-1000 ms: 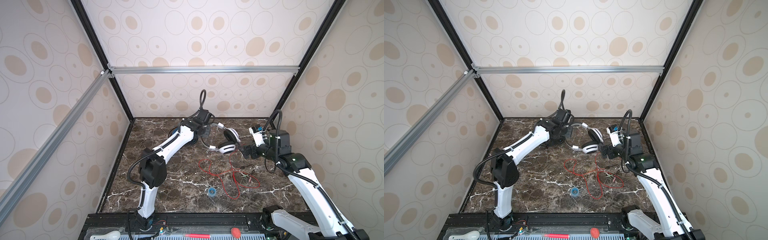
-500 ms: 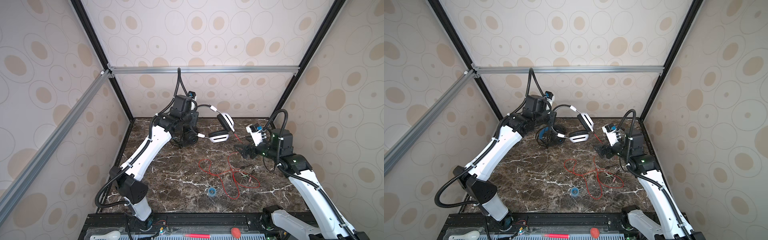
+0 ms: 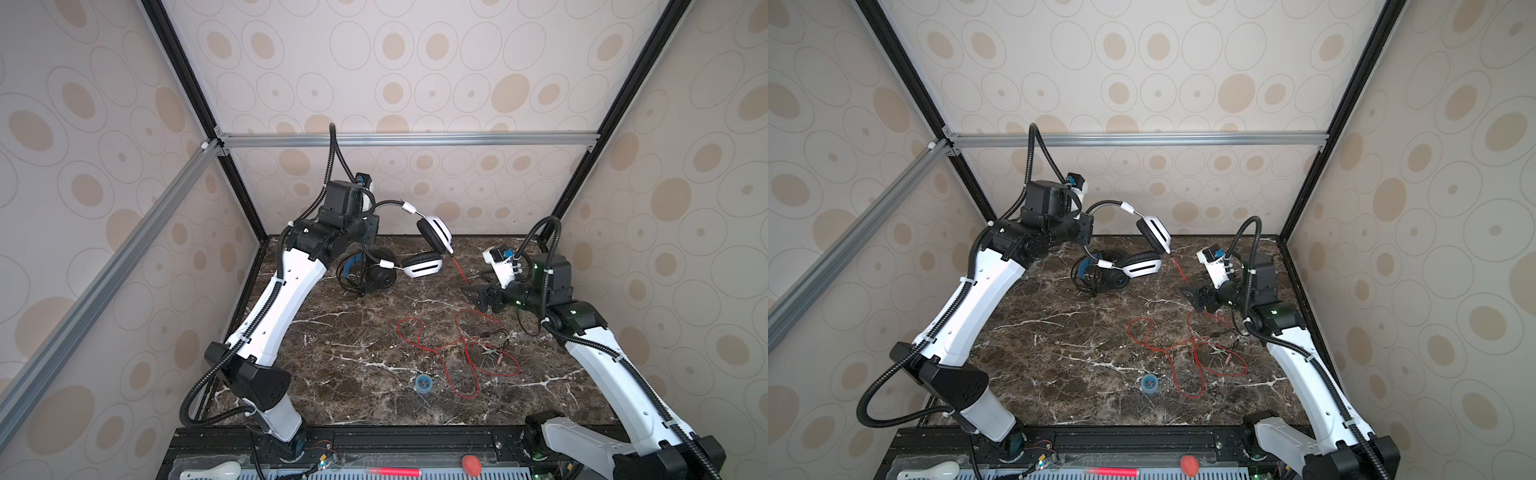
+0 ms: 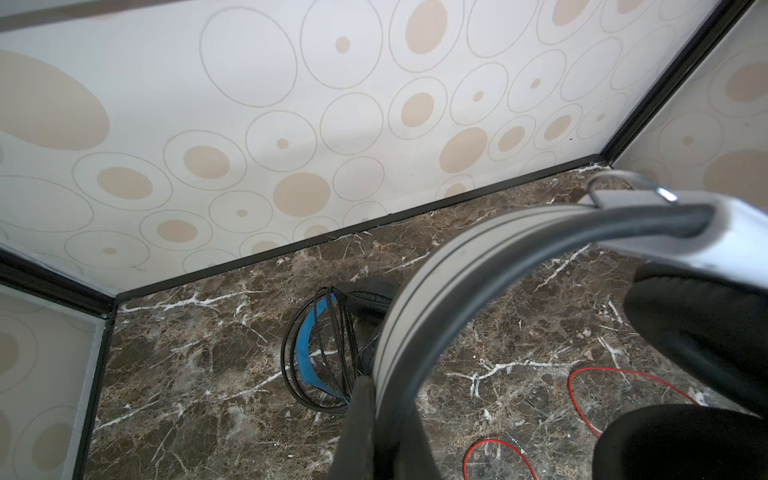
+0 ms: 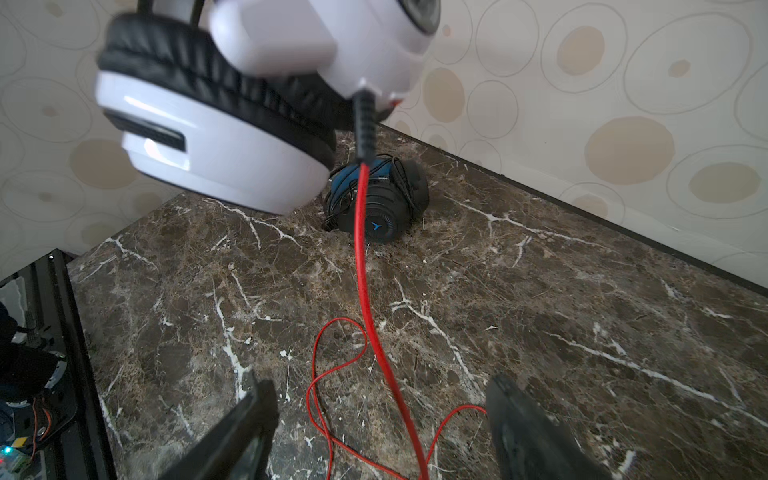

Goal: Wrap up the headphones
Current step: 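Lift the white headset up with the left gripper, red cable hanging below, then grasp the hanging red cable below the headset with the right gripper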

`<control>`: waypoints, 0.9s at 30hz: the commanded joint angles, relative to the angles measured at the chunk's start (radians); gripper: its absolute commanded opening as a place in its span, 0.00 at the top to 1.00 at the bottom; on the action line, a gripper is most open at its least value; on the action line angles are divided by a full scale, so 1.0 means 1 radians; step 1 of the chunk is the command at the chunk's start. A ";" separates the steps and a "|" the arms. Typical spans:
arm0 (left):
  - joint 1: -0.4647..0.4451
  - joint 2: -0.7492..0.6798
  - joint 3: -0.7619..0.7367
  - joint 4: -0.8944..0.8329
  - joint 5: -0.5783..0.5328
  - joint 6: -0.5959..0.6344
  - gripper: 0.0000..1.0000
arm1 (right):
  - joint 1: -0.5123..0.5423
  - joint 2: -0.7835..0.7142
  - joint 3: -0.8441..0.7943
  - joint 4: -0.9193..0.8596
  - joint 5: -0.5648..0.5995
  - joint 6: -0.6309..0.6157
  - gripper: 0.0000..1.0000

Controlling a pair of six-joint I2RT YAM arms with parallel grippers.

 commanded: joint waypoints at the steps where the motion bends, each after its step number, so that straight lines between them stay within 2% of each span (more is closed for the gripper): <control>1: 0.004 -0.052 0.082 0.029 0.022 -0.044 1.00 | -0.006 0.029 -0.027 0.070 -0.041 0.022 0.21; 15: 0.066 0.008 0.277 -0.066 0.031 -0.065 1.00 | -0.006 0.049 -0.125 0.140 -0.019 0.044 0.43; 22: 0.109 0.014 0.288 -0.050 0.071 -0.082 1.00 | -0.006 0.067 -0.145 0.182 -0.011 0.049 0.51; 27: 0.132 0.013 0.286 -0.040 0.088 -0.091 1.00 | -0.005 0.131 -0.104 0.206 -0.030 0.049 0.57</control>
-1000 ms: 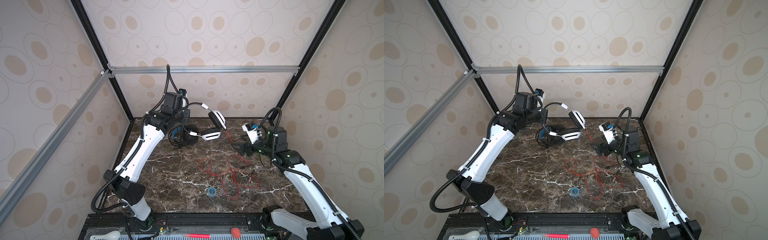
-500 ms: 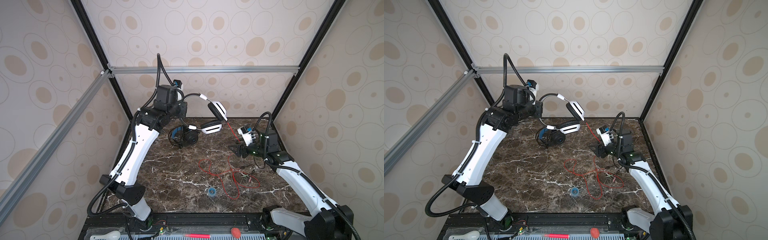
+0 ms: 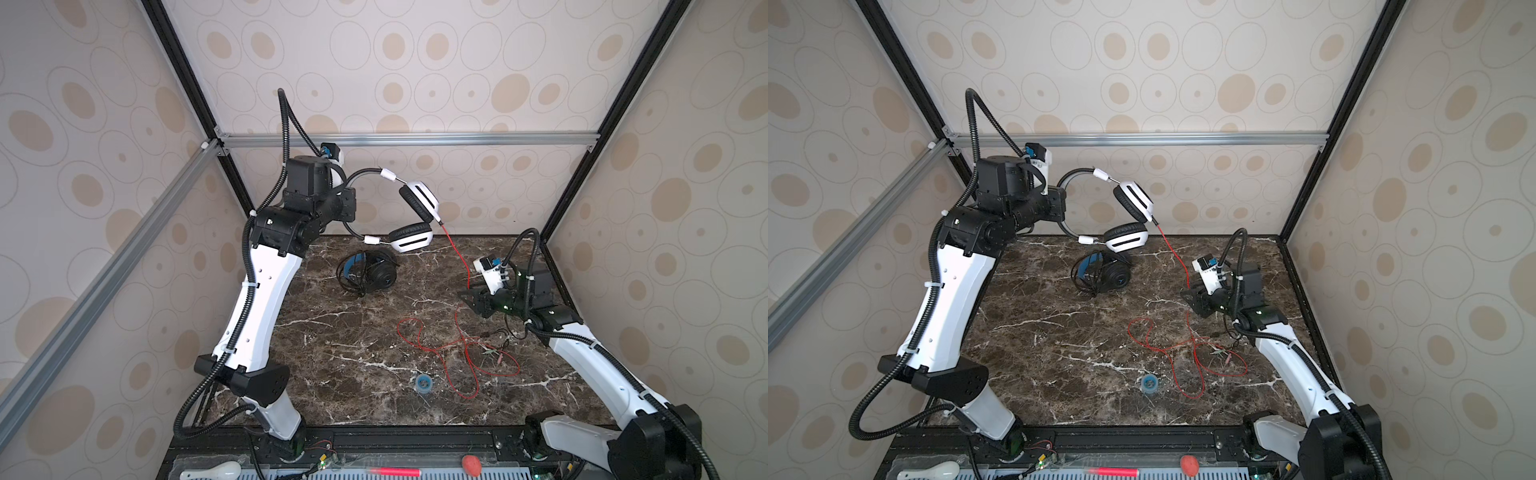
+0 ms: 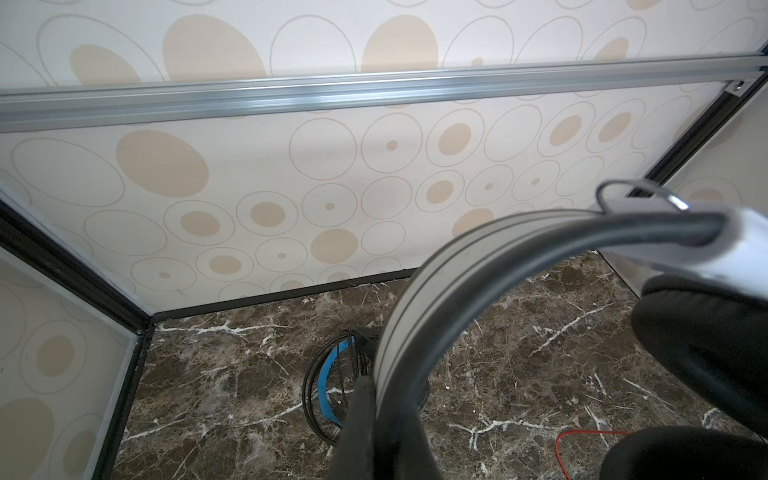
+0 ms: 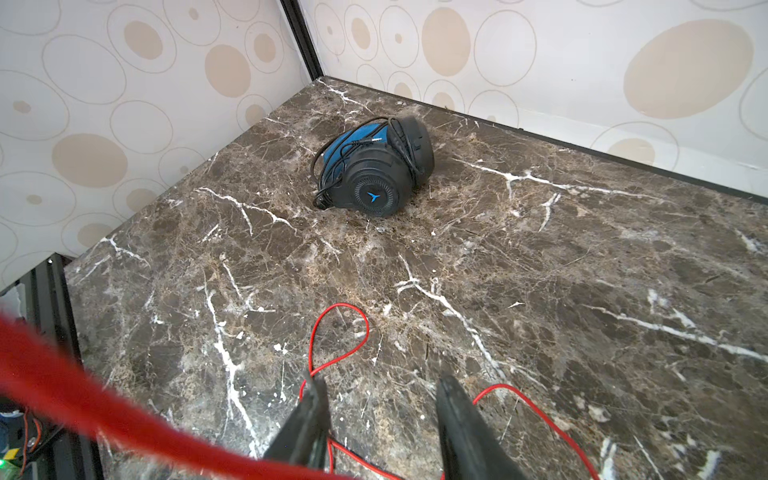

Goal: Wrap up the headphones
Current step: 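Grasp the hanging red cable below the headset with the right gripper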

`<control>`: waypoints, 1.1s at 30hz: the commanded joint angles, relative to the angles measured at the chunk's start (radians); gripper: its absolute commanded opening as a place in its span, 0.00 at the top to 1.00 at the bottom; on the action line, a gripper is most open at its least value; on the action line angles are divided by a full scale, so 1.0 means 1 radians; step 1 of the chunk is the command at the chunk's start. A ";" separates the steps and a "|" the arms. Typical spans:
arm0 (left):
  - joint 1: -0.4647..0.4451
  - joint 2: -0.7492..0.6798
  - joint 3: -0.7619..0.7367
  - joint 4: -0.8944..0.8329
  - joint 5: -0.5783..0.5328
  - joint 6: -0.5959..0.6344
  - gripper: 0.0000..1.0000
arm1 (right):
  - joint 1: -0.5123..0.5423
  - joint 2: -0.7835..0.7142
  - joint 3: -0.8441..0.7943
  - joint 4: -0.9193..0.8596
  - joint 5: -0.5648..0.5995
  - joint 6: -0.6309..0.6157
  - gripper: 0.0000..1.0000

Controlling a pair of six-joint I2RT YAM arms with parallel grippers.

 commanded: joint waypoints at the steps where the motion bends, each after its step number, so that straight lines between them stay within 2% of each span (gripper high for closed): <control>1: 0.020 -0.009 0.043 0.055 0.044 -0.049 1.00 | -0.006 0.045 0.040 0.040 -0.021 -0.005 0.57; 2: 0.022 -0.010 0.043 0.056 0.046 -0.052 1.00 | -0.006 0.055 0.046 0.043 -0.023 -0.005 0.59; 9: 0.053 -0.021 0.016 0.061 0.055 -0.074 1.00 | -0.006 0.079 0.062 0.029 -0.020 -0.022 0.94; 11: 0.062 -0.023 0.003 0.061 0.051 -0.080 1.00 | -0.005 0.063 0.059 0.015 0.000 -0.043 1.00; 12: 0.066 -0.025 -0.004 0.061 0.047 -0.084 1.00 | 0.002 0.055 0.068 -0.016 0.037 -0.064 1.00; 16: 0.079 -0.031 -0.045 0.074 0.030 -0.094 1.00 | 0.111 0.041 0.153 -0.222 0.330 -0.251 1.00; 19: 0.080 -0.037 -0.101 0.094 0.018 -0.083 1.00 | 0.178 0.014 0.202 -0.296 0.482 -0.361 1.00; 24: 0.079 -0.057 -0.223 0.138 0.041 -0.051 1.00 | 0.344 0.054 0.401 -0.493 0.735 -0.616 1.00; 28: 0.067 -0.094 -0.349 0.202 0.082 -0.020 1.00 | 0.436 0.100 0.582 -0.580 0.777 -0.727 1.00; 33: 0.010 -0.122 -0.456 0.237 0.100 0.029 1.00 | 0.506 0.189 0.796 -0.639 0.750 -0.775 1.00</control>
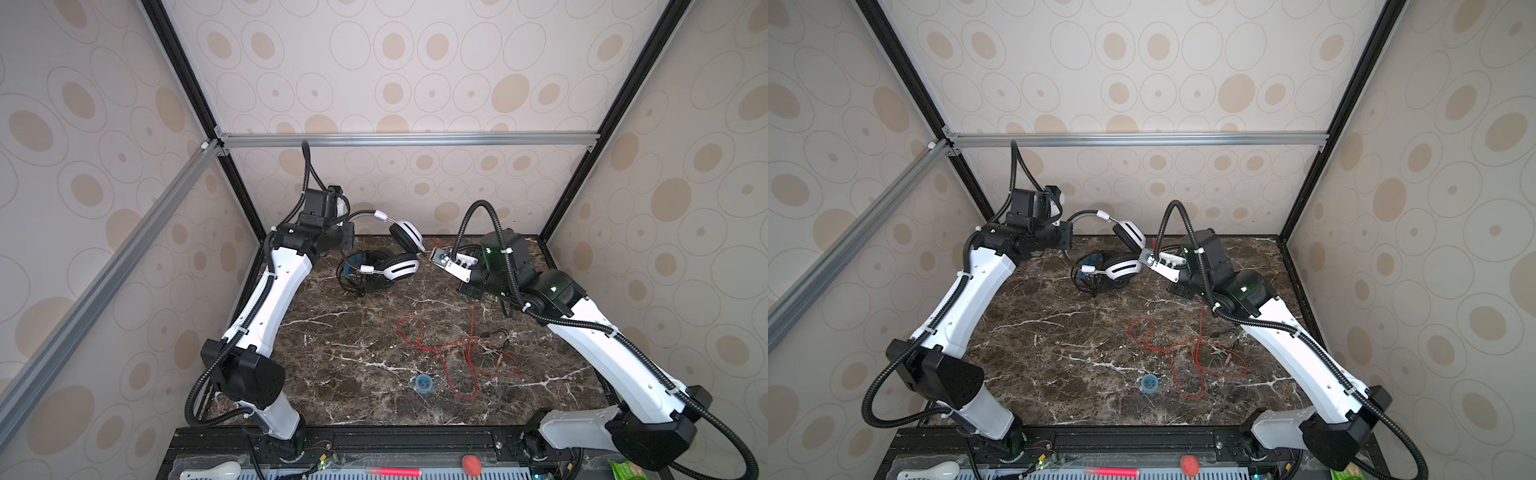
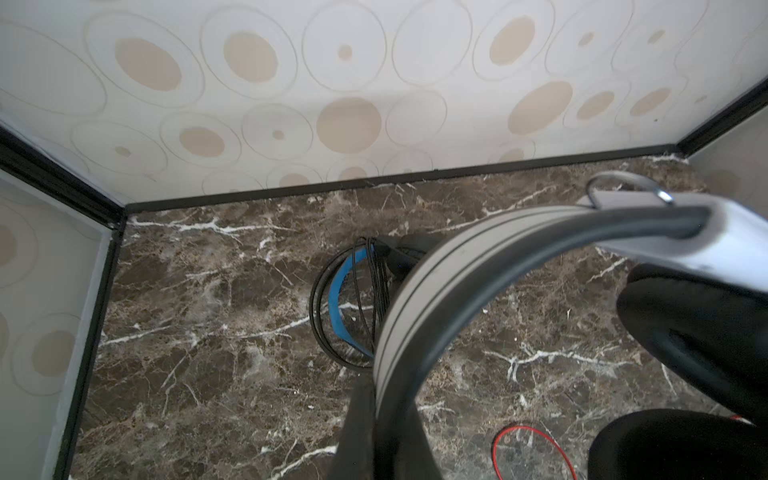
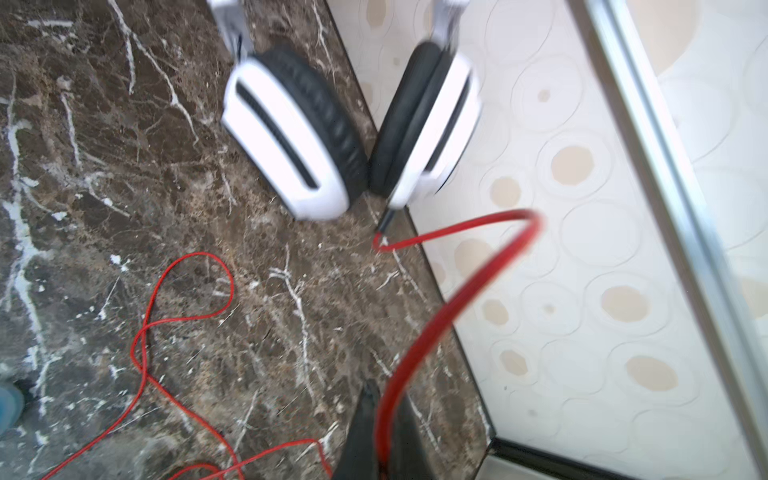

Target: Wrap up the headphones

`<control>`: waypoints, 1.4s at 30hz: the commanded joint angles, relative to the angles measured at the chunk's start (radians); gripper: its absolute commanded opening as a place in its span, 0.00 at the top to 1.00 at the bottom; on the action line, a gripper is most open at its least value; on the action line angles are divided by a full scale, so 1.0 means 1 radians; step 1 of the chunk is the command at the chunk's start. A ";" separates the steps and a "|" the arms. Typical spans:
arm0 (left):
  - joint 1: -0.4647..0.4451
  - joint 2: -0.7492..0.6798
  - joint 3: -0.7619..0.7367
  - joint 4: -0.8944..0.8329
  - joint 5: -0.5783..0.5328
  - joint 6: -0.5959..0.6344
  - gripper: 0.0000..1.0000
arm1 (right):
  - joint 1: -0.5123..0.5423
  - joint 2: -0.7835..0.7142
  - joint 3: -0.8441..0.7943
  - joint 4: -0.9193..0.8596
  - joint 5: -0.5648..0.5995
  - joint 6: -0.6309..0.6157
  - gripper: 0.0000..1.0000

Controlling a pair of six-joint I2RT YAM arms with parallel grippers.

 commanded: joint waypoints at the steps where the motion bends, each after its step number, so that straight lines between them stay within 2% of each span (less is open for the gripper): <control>1: -0.055 -0.082 -0.019 0.119 0.055 0.042 1.00 | 0.032 0.067 0.116 -0.094 0.023 -0.097 1.00; 7: -0.142 -0.108 -0.098 0.141 0.083 0.106 1.00 | 0.037 0.157 0.195 -0.061 0.033 -0.133 1.00; 13: -0.199 -0.133 -0.150 0.170 0.161 0.143 1.00 | 0.035 0.217 0.239 -0.046 0.040 -0.078 1.00; 19: -0.204 -0.178 -0.201 0.196 0.246 0.151 1.00 | -0.031 0.236 0.244 -0.035 0.102 0.038 0.99; 26: -0.204 -0.191 -0.202 0.198 0.364 0.144 1.00 | -0.101 0.226 0.228 -0.039 0.068 0.130 0.92; 28: -0.204 -0.194 -0.202 0.205 0.401 0.137 1.00 | -0.120 0.223 0.229 -0.031 0.054 0.169 0.87; 35: -0.206 -0.216 -0.218 0.287 0.492 0.056 1.00 | -0.230 0.166 0.159 0.050 -0.137 0.345 0.63; 42: -0.212 -0.212 -0.145 0.303 0.447 -0.002 1.00 | -0.332 0.055 -0.040 0.239 -0.351 0.508 0.55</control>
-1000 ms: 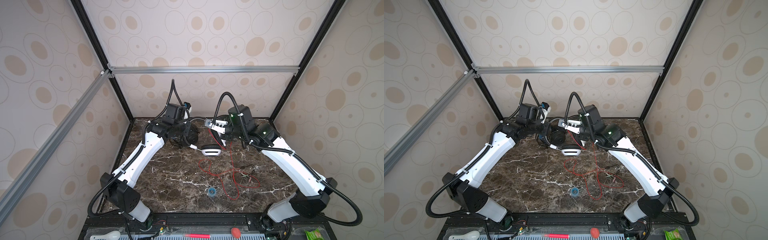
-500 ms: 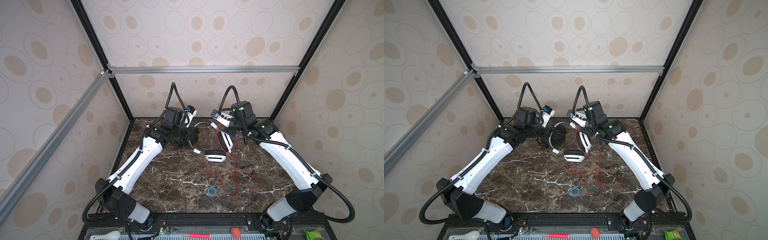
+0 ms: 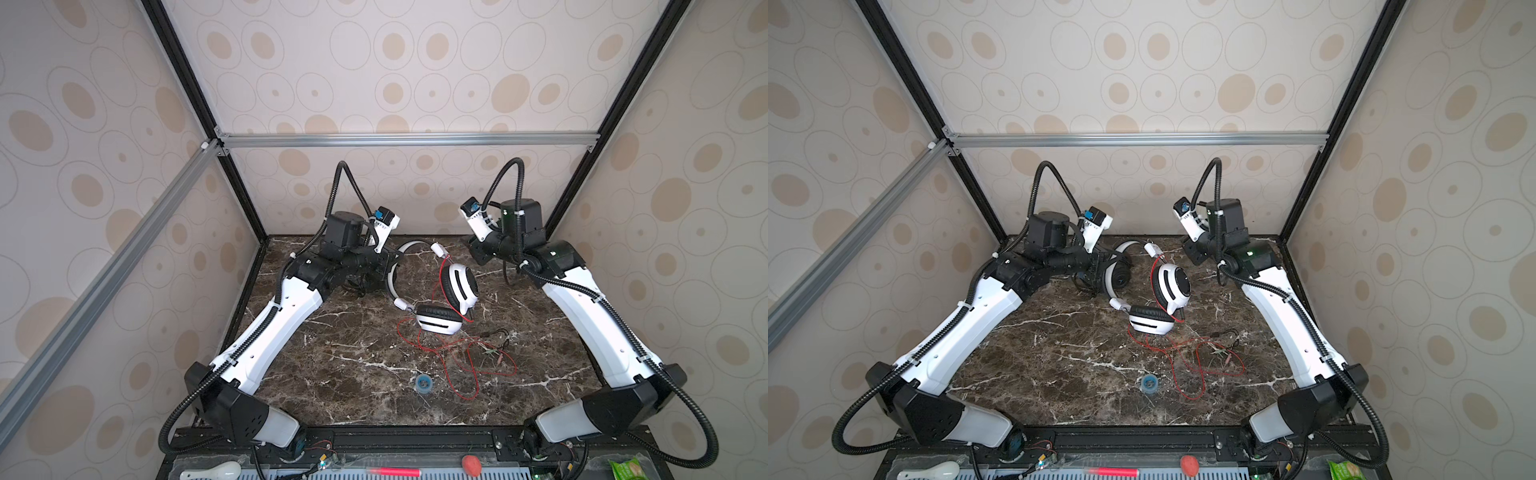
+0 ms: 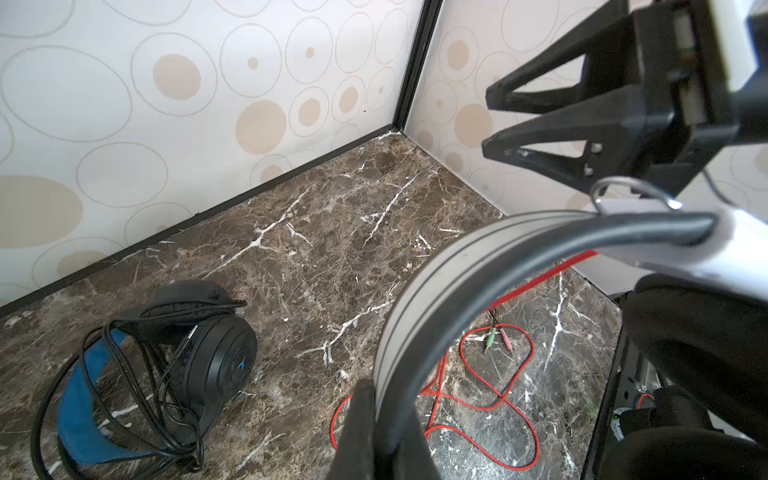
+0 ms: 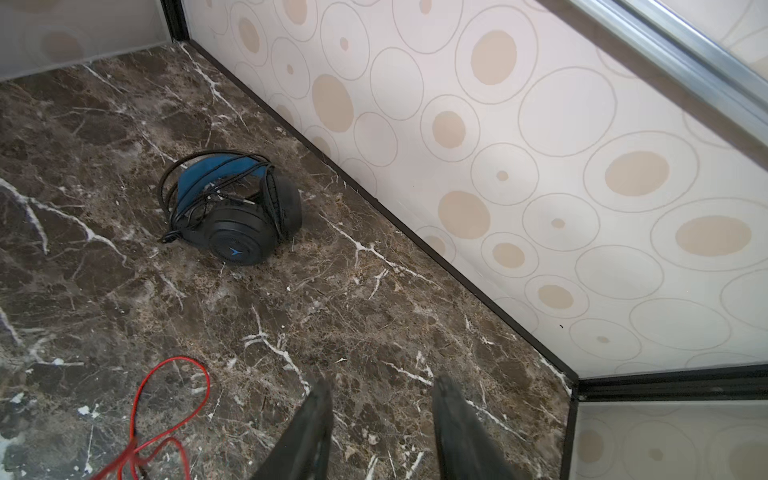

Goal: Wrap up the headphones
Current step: 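Raise the headset with the left gripper while the right pulls cable taut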

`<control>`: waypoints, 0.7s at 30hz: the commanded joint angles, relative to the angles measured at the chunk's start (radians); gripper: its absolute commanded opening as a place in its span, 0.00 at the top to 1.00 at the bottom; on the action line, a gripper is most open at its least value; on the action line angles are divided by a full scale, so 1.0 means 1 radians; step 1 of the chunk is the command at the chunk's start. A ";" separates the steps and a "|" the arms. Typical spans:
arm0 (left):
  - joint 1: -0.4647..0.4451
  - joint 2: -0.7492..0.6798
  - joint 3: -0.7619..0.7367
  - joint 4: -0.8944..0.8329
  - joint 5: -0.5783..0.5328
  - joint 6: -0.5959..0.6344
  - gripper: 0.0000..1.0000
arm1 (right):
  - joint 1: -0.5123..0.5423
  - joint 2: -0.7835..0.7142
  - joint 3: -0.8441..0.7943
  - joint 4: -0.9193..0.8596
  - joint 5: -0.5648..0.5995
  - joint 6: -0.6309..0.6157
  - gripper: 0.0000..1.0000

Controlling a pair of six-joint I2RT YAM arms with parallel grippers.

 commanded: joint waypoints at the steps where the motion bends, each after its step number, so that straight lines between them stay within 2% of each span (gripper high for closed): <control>1: -0.005 -0.019 0.115 0.045 0.012 -0.061 1.00 | -0.037 -0.075 -0.099 0.139 -0.158 0.126 0.53; 4: -0.005 0.008 0.195 0.012 -0.014 -0.080 1.00 | -0.125 -0.138 -0.218 0.243 -0.306 0.218 0.42; 6: -0.004 0.017 0.227 0.016 -0.016 -0.105 1.00 | -0.162 -0.194 -0.328 0.338 -0.331 0.252 0.32; 8: -0.005 0.037 0.272 -0.002 -0.029 -0.121 1.00 | -0.199 -0.250 -0.436 0.415 -0.344 0.293 0.27; 10: -0.005 0.071 0.337 -0.042 -0.054 -0.129 1.00 | -0.248 -0.302 -0.538 0.498 -0.409 0.358 0.22; 13: -0.005 0.099 0.403 -0.058 -0.066 -0.139 1.00 | -0.304 -0.344 -0.653 0.603 -0.528 0.450 0.20; 16: -0.005 0.130 0.474 -0.092 -0.085 -0.141 1.00 | -0.308 -0.343 -0.690 0.627 -0.615 0.472 0.21; 21: -0.005 0.183 0.576 -0.161 -0.123 -0.127 1.00 | -0.308 -0.345 -0.732 0.690 -0.684 0.509 0.19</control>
